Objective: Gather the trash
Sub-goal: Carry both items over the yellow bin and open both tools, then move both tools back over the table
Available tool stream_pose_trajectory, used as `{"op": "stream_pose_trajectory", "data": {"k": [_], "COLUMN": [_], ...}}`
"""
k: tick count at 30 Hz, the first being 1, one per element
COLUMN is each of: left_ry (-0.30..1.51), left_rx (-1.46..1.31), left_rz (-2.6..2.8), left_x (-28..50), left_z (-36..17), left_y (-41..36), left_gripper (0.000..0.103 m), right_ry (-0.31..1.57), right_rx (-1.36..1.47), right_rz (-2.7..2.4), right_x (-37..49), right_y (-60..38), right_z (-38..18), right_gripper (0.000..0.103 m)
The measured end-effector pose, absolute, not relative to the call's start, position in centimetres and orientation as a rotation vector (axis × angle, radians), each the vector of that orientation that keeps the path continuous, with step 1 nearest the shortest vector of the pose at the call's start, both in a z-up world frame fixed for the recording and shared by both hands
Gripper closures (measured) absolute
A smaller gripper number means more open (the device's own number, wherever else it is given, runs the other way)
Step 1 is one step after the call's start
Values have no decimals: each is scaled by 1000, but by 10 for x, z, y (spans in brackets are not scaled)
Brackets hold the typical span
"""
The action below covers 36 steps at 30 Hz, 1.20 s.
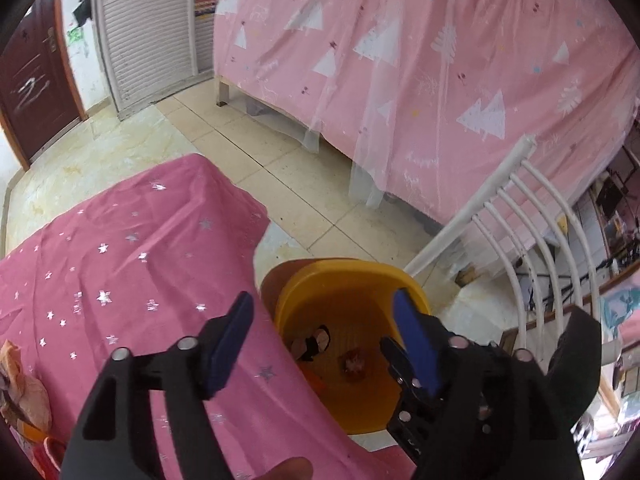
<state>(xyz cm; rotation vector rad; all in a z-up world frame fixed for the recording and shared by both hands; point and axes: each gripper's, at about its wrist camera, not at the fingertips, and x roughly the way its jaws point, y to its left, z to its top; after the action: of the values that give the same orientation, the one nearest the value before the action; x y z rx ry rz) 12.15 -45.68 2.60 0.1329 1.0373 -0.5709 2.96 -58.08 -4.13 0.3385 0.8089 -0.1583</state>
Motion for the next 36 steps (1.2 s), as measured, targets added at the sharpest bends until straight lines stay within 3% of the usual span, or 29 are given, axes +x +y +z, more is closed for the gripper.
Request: {"op": "stream_pose_trajectory", "data": {"k": [5,23,36], "left_ry": [1020,865,875], "left_rx": [91,53,19], "left_rz": [-564,-385,-215], "left_x": [125,146,175], "left_z": [40,114,100], "left_y": [-428,-257,-130], "left_gripper": [34,24,23], "right_ry": [753,732,764], "right_rx": [322,177,83], "right_rz": [-150,71,206], "right_x": [22,57,63], "right_y": [-565,-419,-340], "right_z": [-20,19,24], "right_gripper": [43,42,42]}}
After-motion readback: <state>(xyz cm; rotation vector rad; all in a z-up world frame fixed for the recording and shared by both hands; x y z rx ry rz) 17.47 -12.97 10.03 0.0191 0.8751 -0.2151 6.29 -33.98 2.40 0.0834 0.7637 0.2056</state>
